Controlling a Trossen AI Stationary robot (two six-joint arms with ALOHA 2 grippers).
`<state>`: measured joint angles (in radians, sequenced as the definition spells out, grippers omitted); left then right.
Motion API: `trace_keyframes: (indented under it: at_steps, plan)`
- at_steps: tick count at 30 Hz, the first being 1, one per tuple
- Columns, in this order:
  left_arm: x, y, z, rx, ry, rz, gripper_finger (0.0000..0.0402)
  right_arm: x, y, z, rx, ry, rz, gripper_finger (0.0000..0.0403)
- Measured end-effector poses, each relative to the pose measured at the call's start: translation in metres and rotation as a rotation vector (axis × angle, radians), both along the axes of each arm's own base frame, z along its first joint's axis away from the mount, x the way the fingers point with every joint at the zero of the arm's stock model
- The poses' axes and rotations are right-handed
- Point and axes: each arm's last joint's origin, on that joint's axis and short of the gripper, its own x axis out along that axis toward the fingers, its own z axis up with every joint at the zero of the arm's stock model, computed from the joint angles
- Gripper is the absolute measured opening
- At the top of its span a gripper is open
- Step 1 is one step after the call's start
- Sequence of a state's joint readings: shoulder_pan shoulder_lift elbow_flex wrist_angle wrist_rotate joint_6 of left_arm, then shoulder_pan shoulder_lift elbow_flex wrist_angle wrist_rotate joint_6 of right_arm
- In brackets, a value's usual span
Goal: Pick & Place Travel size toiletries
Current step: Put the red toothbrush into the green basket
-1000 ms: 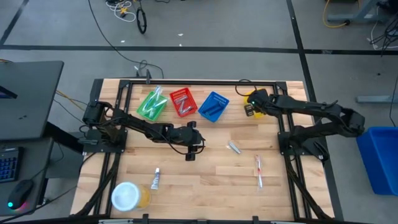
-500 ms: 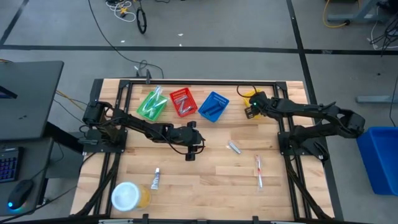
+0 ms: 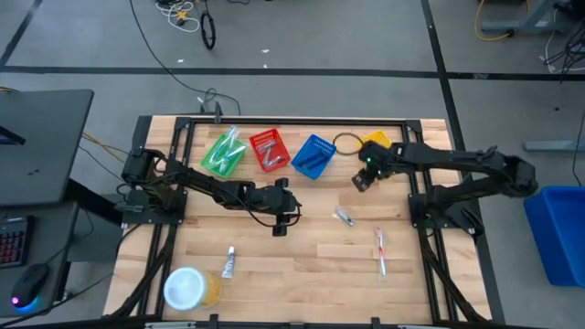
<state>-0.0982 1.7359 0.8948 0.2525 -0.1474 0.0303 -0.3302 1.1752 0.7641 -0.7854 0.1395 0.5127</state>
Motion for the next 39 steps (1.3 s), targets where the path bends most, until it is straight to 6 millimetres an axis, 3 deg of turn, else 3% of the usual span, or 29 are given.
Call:
trace_keyframes:
  at_steps: [7,18,22,32,39]
  plan:
    - [0.000,0.000,0.000,0.000,0.000,0.000,0.0151,-0.007,0.047,-0.001,0.362,0.114,-0.060,0.0168]
    - [0.000,0.000,0.000,-0.021,-0.002,0.014,0.0151,-0.014,0.114,-0.004,0.414,0.205,-0.132,0.0203]
    - [0.000,0.000,0.000,-0.022,-0.002,0.014,0.0151,-0.016,0.132,-0.015,0.430,0.217,-0.172,0.0218]
    - [0.000,0.000,0.000,-0.023,-0.002,0.014,0.0151,-0.018,0.156,-0.058,0.519,0.160,-0.167,0.0222]
    - [0.000,0.000,0.000,-0.042,-0.004,0.026,0.0151,-0.025,0.155,-0.068,0.510,0.212,-0.188,0.0212]
